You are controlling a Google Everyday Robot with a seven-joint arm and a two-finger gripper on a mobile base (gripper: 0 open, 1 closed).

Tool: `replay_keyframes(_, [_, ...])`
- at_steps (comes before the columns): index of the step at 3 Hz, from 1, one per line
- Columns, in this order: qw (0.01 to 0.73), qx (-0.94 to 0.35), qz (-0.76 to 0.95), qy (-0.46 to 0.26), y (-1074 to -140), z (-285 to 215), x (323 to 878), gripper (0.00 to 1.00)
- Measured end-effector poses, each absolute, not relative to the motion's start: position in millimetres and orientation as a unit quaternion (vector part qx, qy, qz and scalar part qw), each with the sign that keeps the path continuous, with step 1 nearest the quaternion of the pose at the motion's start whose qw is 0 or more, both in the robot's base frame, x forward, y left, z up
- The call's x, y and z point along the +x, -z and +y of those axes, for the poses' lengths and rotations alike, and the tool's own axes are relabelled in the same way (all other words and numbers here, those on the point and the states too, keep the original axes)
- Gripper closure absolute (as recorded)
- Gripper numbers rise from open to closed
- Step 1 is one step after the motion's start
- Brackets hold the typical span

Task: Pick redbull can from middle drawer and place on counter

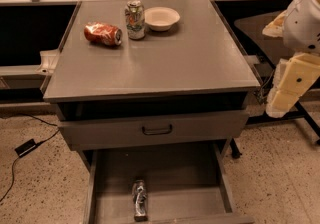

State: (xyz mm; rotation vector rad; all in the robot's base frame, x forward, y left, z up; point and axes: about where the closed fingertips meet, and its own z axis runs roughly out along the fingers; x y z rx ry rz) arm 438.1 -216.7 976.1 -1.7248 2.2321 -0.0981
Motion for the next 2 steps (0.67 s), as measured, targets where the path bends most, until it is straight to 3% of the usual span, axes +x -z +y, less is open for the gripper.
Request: replay_keyframes(2, [0.148,-0.643,0.749,0.064,-958.9,-204.2,436.7,0.0])
